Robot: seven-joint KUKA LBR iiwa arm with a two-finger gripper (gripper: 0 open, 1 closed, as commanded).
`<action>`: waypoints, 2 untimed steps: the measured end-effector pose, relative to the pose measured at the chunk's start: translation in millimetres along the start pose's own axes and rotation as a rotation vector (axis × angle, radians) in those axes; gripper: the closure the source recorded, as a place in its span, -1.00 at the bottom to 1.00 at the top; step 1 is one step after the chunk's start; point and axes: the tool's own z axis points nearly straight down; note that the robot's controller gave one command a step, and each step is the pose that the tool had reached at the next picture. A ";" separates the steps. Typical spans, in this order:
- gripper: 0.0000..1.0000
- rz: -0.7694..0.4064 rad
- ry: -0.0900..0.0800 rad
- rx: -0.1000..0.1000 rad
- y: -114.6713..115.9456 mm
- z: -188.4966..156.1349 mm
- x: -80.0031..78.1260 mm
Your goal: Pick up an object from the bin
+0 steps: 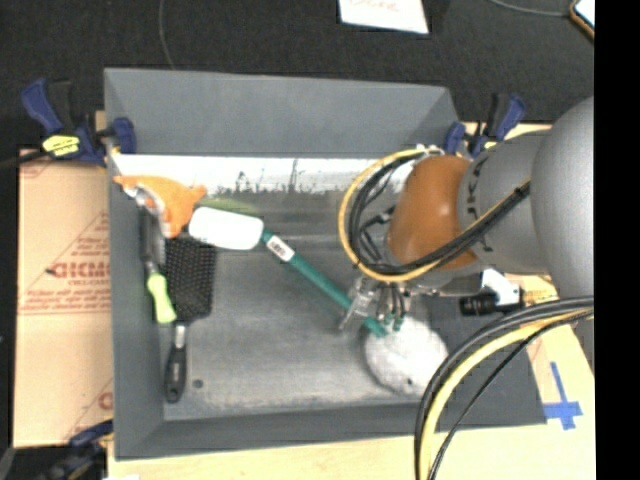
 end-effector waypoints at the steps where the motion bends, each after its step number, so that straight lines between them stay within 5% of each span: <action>1: 1.00 0.000 -0.002 0.000 -0.3 -4.0 -0.2; 2: 1.00 -0.001 -0.001 0.000 -0.8 -14.7 -0.3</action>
Offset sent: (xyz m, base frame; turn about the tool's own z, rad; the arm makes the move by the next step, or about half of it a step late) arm -0.0001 -0.0002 0.0304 -0.0001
